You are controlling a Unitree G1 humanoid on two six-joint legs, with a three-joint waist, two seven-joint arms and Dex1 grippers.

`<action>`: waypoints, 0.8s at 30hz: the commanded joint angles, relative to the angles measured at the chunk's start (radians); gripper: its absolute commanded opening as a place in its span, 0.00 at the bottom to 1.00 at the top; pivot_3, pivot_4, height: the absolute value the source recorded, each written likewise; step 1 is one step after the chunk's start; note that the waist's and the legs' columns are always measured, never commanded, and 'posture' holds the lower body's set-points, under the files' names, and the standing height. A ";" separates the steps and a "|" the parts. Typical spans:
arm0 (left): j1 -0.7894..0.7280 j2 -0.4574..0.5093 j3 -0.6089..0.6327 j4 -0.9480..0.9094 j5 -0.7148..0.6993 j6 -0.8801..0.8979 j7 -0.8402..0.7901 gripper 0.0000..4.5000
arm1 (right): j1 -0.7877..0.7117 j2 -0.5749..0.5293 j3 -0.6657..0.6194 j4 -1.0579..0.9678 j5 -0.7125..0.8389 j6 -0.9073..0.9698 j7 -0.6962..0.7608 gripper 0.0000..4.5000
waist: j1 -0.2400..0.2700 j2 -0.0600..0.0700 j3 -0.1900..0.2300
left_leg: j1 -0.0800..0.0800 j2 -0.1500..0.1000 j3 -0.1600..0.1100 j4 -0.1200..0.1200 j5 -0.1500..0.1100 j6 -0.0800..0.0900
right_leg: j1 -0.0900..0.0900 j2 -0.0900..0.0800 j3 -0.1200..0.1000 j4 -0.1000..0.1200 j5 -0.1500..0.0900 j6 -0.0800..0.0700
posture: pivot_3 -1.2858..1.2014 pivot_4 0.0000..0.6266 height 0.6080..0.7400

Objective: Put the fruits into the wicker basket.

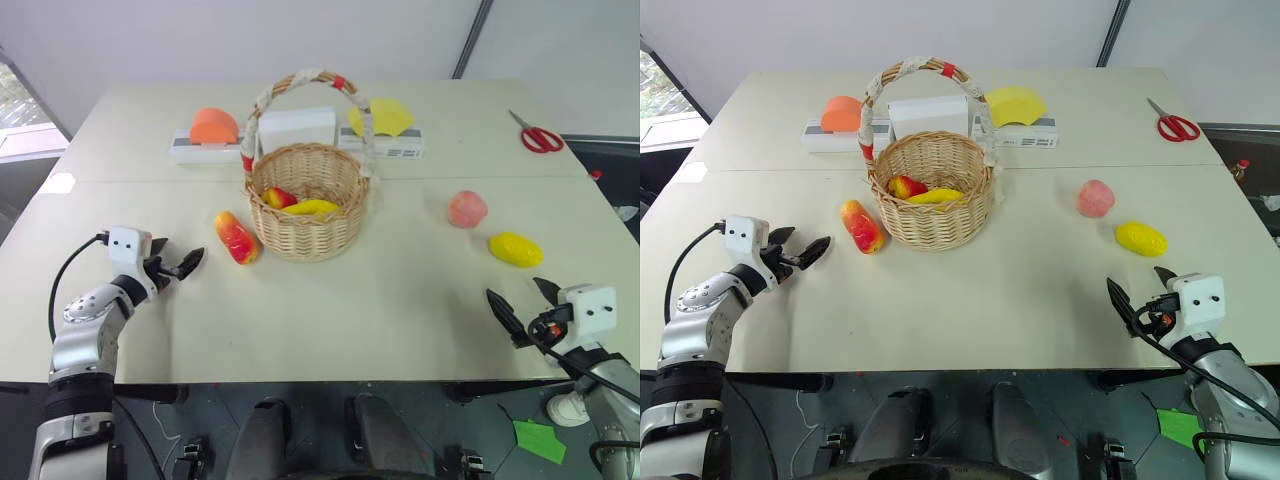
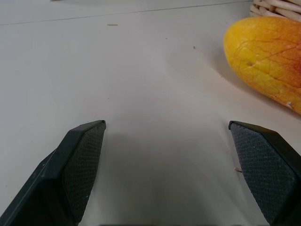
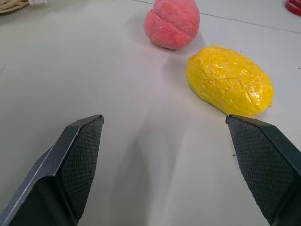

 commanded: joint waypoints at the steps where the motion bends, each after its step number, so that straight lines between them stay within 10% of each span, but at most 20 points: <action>1: -0.002 0.016 0.027 -0.045 -0.021 0.001 0.003 1.00 | -0.009 0.002 0.003 -0.005 0.005 -0.026 0.001 0.97 | -0.002 0.000 0.000 | 0.000 0.000 0.000 0.000 0.000 0.000 | 0.000 0.000 0.000 0.000 0.000 0.000 | 0.52 0.24 1.00; 13: 0.018 0.020 0.087 -0.279 -0.330 0.410 -0.024 1.00 | -0.046 -0.101 0.126 -0.221 0.067 0.087 0.102 0.97 | -0.007 0.000 0.000 | 0.000 0.001 0.000 0.000 0.000 0.000 | 0.000 0.000 0.000 0.000 0.000 0.000 | 0.52 0.24 1.00; 24: -0.116 -0.082 0.097 -0.354 -0.481 0.839 0.289 1.00 | -0.252 -0.196 0.342 -0.317 0.032 0.156 0.153 0.97 | 0.001 -0.001 0.000 | 0.000 -0.001 -0.002 0.001 0.000 0.000 | 0.001 0.001 -0.001 0.000 0.000 0.000 | 0.52 0.24 1.00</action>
